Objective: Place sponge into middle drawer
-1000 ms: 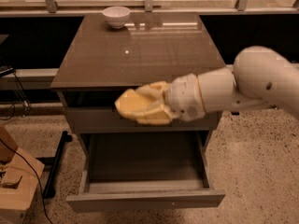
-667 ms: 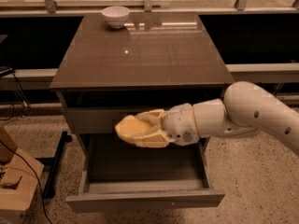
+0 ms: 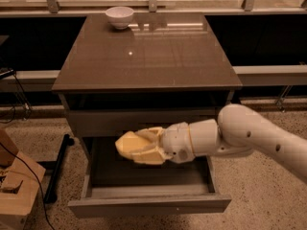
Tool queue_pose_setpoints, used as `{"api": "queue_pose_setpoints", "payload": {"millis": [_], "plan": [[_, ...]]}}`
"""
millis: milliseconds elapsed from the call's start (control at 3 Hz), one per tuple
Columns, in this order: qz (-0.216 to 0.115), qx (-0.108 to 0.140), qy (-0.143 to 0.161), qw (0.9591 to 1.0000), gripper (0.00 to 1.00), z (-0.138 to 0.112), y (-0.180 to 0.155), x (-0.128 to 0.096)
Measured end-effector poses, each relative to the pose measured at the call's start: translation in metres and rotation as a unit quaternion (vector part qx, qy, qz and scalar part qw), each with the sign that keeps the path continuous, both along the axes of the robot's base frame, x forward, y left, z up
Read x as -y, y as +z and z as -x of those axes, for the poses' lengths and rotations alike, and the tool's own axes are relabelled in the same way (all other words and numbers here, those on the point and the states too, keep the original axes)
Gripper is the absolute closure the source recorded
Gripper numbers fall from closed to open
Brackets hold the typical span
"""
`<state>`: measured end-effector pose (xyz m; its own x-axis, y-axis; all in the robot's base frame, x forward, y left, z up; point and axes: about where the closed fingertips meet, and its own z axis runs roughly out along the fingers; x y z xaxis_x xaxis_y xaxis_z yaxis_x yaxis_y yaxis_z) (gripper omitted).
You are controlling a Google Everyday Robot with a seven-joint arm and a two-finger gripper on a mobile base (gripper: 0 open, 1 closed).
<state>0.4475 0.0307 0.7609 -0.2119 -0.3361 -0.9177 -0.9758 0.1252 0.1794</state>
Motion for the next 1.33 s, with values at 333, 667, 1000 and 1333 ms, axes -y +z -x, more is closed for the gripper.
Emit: {"api": "queue_pose_setpoints", "payload": {"millis": [333,667,1000,1333], "plan": [[-0.018,-0.037,-0.033,0.9986,1.0,0.007,-0.064,-0.006],[-0.039,-0.077,-0.048,0.9951,1.0,0.013,-0.126,0.003],[-0.048,-0.087,-0.046,0.994,1.0,0.015,-0.134,0.001],[-0.032,-0.092,-0.06,0.9935,1.0,0.014,-0.148,-0.002]]}}
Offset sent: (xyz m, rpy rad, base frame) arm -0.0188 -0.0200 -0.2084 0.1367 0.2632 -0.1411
